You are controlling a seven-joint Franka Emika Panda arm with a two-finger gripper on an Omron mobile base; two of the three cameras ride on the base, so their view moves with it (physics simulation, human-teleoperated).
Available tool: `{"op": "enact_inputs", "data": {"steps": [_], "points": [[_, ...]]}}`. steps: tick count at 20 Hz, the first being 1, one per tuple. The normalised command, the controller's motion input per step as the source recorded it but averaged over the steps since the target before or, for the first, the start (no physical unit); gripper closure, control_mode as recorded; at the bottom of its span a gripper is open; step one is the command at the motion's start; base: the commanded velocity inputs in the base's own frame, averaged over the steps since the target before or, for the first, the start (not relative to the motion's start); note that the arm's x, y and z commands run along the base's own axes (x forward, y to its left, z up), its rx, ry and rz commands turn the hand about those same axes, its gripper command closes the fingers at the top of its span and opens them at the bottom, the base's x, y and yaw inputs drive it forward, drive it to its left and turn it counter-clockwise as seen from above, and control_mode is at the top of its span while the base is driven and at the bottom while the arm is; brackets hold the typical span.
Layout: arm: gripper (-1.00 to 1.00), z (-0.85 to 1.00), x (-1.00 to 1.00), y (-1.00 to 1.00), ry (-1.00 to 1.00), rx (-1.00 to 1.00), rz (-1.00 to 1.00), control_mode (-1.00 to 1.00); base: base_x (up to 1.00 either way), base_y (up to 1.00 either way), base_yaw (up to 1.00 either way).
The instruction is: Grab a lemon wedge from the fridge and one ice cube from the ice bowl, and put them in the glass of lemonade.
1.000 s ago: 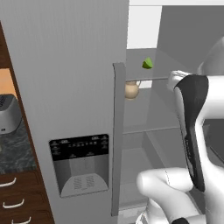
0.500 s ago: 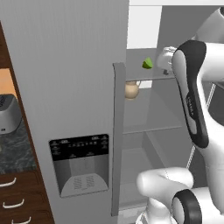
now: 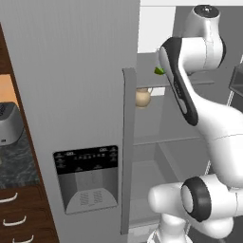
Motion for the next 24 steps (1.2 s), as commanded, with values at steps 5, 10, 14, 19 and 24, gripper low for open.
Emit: {"op": "enact_inputs", "data": {"steps": [5,10,14,19,24], "points": [[-1.0,-0.22,1.0,0.0,0.0,-0.04,0.0,-1.0,0.0,0.0,0.0],[-1.0,0.0,1.0,-0.02,0.0,-0.06,0.0,-1.0,0.0,0.0,0.0],[-1.0,-0.01,0.86,-0.11,-0.03,-0.01,0.0,-1.0,0.0,0.0,0.0],[-1.0,-0.14,0.79,-0.12,0.0,-0.01,0.0,-1.0,0.0,0.0,0.0],[-1.0,-0.03,-0.03,-0.26,0.03,0.0,0.02,-1.0,0.0,0.0,0.0]]}}
